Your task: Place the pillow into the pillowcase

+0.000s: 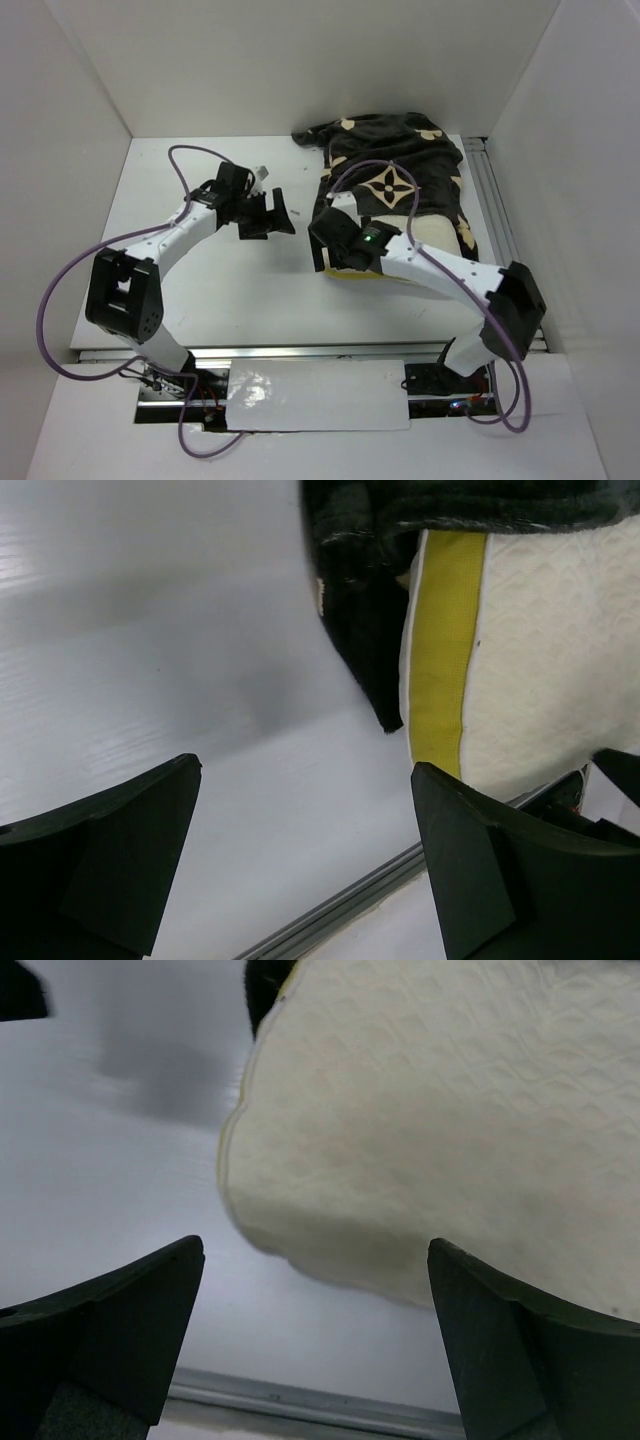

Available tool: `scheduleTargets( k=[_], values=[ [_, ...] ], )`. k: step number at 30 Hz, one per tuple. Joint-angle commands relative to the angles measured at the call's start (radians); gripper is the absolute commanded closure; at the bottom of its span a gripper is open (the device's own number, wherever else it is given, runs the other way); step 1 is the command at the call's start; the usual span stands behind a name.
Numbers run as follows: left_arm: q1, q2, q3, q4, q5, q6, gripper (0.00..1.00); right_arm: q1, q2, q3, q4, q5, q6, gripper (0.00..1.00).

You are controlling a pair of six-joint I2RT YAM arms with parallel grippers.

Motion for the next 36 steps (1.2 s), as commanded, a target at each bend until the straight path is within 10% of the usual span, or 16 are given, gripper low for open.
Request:
scheduleTargets(
  k=[1, 8, 10, 14, 36],
  values=[
    [0.036, -0.045, -0.033, 0.058, 0.043, -0.001, 0.0, -0.01, 0.065, -0.06, 0.088, 0.075, 0.088, 0.0],
    [0.069, -0.055, -0.063, 0.067, 0.055, 0.008, 0.0, -0.142, 0.203, -0.219, 0.336, -0.059, 0.069, 0.0],
    [0.069, -0.045, -0.063, 0.067, 0.055, 0.008, 0.0, -0.142, 0.212, -0.241, 0.359, -0.001, 0.069, 0.15],
    [0.047, -0.025, -0.052, 0.067, 0.037, 0.019, 0.0, -0.151, 0.177, -0.252, 0.404, 0.013, 0.059, 1.0],
    [-0.169, 0.354, 0.204, 0.268, 0.05, 0.039, 0.0, -0.303, -0.179, -0.04, 0.297, -0.195, -0.136, 1.0]
  ],
)
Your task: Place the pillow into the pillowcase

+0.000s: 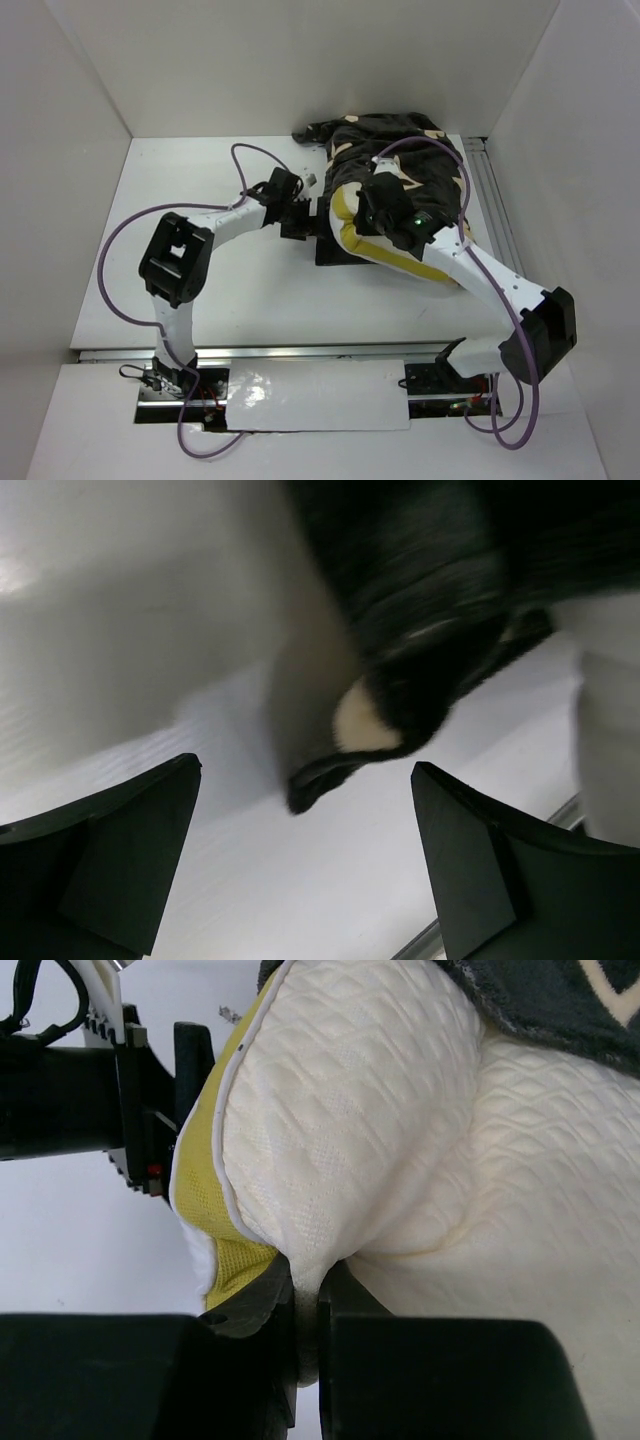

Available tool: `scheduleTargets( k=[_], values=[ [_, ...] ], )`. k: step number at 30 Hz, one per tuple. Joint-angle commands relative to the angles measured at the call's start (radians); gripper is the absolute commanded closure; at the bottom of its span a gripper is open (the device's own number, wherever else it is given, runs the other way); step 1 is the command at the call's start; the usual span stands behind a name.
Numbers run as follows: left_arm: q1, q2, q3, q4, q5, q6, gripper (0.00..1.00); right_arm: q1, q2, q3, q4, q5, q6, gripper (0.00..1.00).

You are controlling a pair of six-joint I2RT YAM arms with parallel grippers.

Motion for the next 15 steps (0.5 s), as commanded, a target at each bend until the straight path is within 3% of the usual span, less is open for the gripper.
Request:
scheduleTargets(
  k=[1, 5, 8, 11, 15],
  values=[
    [-0.01, 0.01, 0.027, 0.145, 0.095, 0.014, 0.0, -0.037, -0.038, 0.035, 0.065, -0.013, -0.027, 1.0],
    [-0.019, -0.038, -0.097, 0.306, 0.163, 0.014, 0.0, -0.057, -0.038, 0.044, 0.08, -0.034, -0.027, 1.0],
    [-0.045, -0.001, -0.05, 0.273, 0.066, 0.059, 0.02, -0.068, -0.048, 0.044, 0.109, -0.07, -0.027, 1.0],
    [-0.057, 0.042, 0.007, 0.263, 0.005, 0.059, 0.18, -0.068, -0.057, 0.044, 0.122, -0.096, -0.027, 1.0],
    [-0.057, 0.086, 0.042, 0.309, 0.07, 0.05, 0.32, -0.077, -0.057, 0.035, 0.113, -0.105, -0.027, 1.0]
  ],
)
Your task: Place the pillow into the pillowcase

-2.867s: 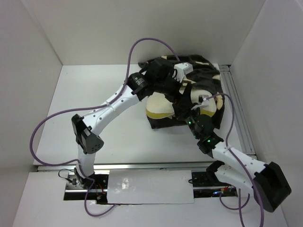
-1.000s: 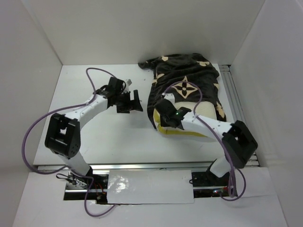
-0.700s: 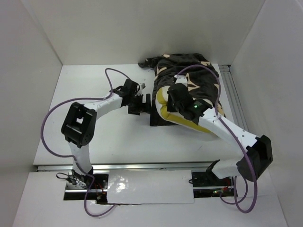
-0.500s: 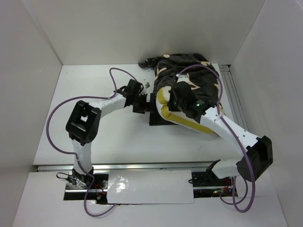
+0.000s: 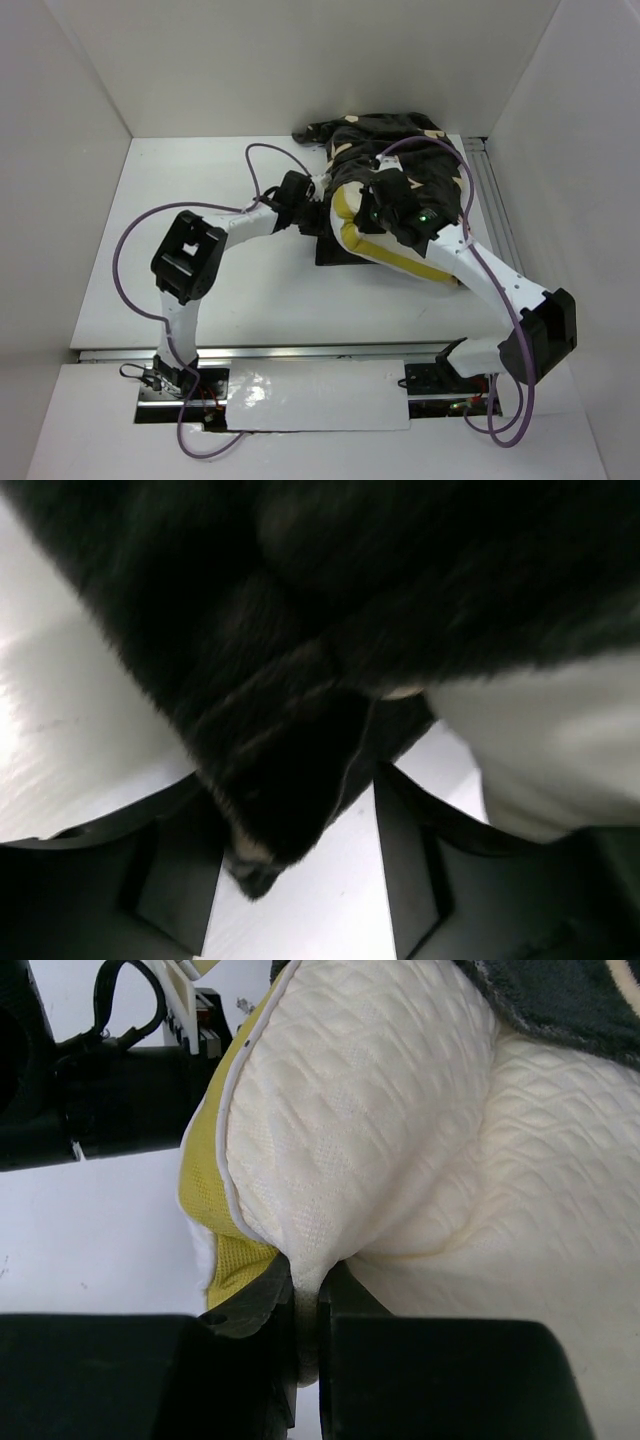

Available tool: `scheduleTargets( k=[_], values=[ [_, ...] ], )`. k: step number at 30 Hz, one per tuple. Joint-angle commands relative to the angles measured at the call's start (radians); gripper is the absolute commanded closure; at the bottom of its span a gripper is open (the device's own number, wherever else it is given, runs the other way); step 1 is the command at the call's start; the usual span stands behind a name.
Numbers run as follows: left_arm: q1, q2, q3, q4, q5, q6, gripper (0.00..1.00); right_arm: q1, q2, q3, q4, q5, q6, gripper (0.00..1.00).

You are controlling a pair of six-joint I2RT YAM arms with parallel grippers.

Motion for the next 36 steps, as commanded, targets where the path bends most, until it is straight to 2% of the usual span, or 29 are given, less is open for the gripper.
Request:
scheduleTargets(
  k=[1, 2, 4, 6, 8, 11, 13, 17, 20, 21, 23, 26, 27, 29, 31, 34, 36],
  values=[
    [-0.012, 0.035, 0.044, 0.099, 0.051, 0.019, 0.35, -0.019, -0.055, 0.035, 0.108, 0.009, -0.022, 1.0],
    [-0.012, 0.035, 0.044, 0.109, 0.052, 0.007, 0.39, -0.019, -0.055, 0.026, 0.108, 0.02, -0.022, 1.0],
    [-0.024, 0.06, 0.09, 0.09, 0.067, -0.002, 1.0, -0.019, -0.055, 0.017, 0.108, 0.058, -0.032, 1.0],
    [-0.024, 0.08, 0.111, 0.041, 0.084, -0.002, 1.0, -0.019, -0.034, 0.017, 0.108, 0.135, -0.044, 1.0],
    [-0.024, -0.002, 0.044, 0.064, 0.104, -0.02, 1.0, -0.007, -0.015, 0.017, 0.099, 0.187, -0.053, 1.0],
    [-0.002, -0.193, -0.243, 0.168, 0.125, -0.1, 1.0, 0.036, 0.047, -0.005, 0.103, 0.265, -0.117, 1.0],
    [-0.001, -0.279, -0.319, 0.185, 0.096, -0.125, 1.0, 0.079, 0.078, -0.015, 0.116, 0.314, -0.179, 1.0],
    [-0.011, -0.431, -0.373, 0.084, 0.027, -0.137, 1.0, 0.117, 0.117, 0.018, 0.039, 0.33, -0.268, 1.0],
    [-0.021, -0.565, -0.415, 0.066, 0.018, -0.16, 1.0, 0.157, 0.065, -0.005, 0.019, 0.264, -0.318, 1.0],
    [-0.031, -0.599, -0.415, 0.051, 0.003, -0.16, 1.0, 0.169, 0.043, -0.017, 0.019, 0.194, -0.346, 1.0],
    [-0.031, -0.684, -0.404, -0.035, -0.063, -0.16, 1.0, 0.191, 0.034, -0.069, 0.039, 0.207, -0.38, 1.0],
    [-0.04, -0.77, -0.404, -0.092, -0.082, -0.136, 1.0, 0.191, 0.066, -0.084, 0.068, 0.238, -0.403, 1.0],
    [-0.04, -0.82, -0.404, -0.106, -0.091, -0.136, 1.0, 0.191, 0.096, -0.066, 0.08, 0.173, -0.426, 1.0],
    [-0.049, -0.851, -0.404, -0.138, -0.1, -0.123, 1.0, 0.218, 0.219, 0.004, 0.103, 0.143, -0.446, 1.0],
    [-0.063, -0.889, -0.389, -0.18, -0.1, -0.113, 1.0, 0.229, 0.382, 0.076, 0.125, 0.204, -0.432, 1.0],
    [-0.086, -0.931, -0.379, -0.198, -0.071, -0.102, 1.0, 0.238, 0.532, 0.275, 0.161, 0.377, -0.352, 1.0],
    [-0.109, -0.955, -0.366, -0.198, -0.016, -0.089, 1.0, 0.223, 0.601, 0.398, 0.267, 0.41, -0.26, 1.0]
  ],
)
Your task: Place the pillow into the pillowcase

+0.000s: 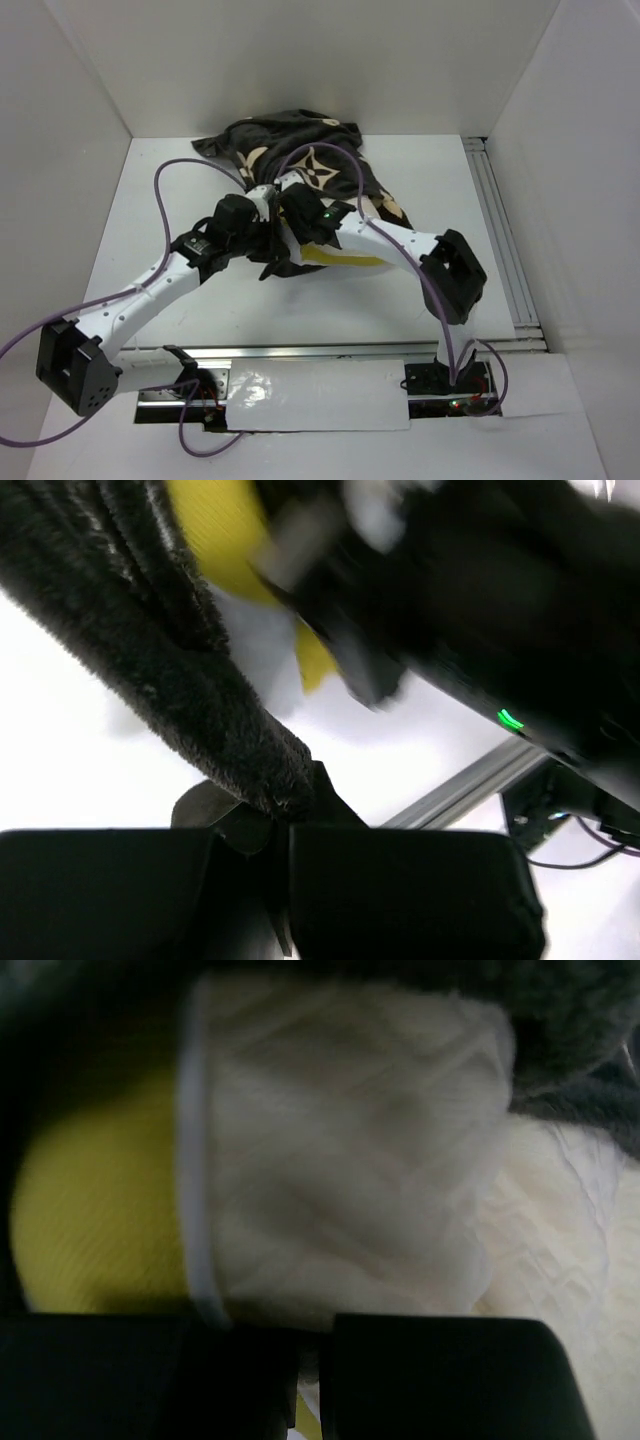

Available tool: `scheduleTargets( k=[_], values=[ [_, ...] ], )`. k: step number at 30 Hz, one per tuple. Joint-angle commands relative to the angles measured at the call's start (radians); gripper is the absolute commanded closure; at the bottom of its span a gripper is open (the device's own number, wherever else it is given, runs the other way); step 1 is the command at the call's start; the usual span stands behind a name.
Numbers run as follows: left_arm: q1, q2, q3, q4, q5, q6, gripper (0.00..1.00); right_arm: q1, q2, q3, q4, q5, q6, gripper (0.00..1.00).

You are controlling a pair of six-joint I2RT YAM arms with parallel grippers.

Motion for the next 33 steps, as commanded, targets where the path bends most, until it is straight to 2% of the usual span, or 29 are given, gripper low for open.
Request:
scheduleTargets(
  k=[1, 5, 7, 9, 13, 15, 18, 19, 23, 25, 30, 31, 33],
  values=[
    [-0.075, -0.148, 0.062, 0.02, 0.196, 0.02, 1.0, -0.062, 0.103, 0.151, 0.251, 0.179, 0.09, 1.0],
    [-0.096, -0.157, 0.108, -0.126, 0.133, 0.02, 1.0, -0.072, 0.045, 0.272, 0.437, 0.135, 0.11, 1.0],
    [-0.096, -0.157, 0.108, -0.151, 0.124, 0.031, 1.0, -0.072, 0.024, 0.367, 0.437, 0.125, 0.075, 1.0],
    [-0.107, -0.157, 0.126, -0.151, 0.15, 0.031, 1.0, -0.072, 0.001, 0.43, 0.463, 0.125, 0.018, 1.0],
    [-0.151, -0.148, 0.238, -0.151, 0.234, 0.067, 1.0, -0.041, -0.001, 0.421, 0.506, 0.105, -0.059, 1.0],
    [-0.186, -0.148, 0.319, -0.151, 0.256, 0.077, 1.0, -0.041, 0.045, 0.373, 0.475, 0.016, -0.083, 1.0],
    [-0.197, -0.168, 0.395, -0.151, 0.276, 0.086, 1.0, -0.041, 0.085, 0.16, 0.409, -0.091, -0.055, 1.0],
    [-0.197, -0.18, 0.406, -0.165, 0.267, 0.086, 1.0, -0.041, 0.085, 0.104, 0.409, -0.178, -0.054, 1.0],
    [-0.197, -0.18, 0.435, -0.263, 0.176, 0.077, 1.0, -0.032, 0.031, -0.177, 0.484, -0.305, -0.015, 1.0],
    [-0.197, -0.168, 0.435, -0.263, 0.19, 0.077, 1.0, -0.032, 0.042, -0.215, 0.471, -0.305, 0.01, 1.0],
    [-0.206, -0.09, 0.384, -0.265, 0.268, 0.066, 1.0, -0.032, 0.074, -0.188, 0.418, -0.288, 0.019, 1.0],
    [-0.206, -0.075, 0.384, -0.275, 0.295, 0.077, 1.0, -0.032, 0.065, -0.188, 0.429, -0.302, 0.019, 0.99],
    [-0.206, -0.038, 0.384, -0.275, 0.335, 0.092, 1.0, -0.032, 0.056, -0.188, 0.429, -0.378, -0.007, 0.91]
  ],
)
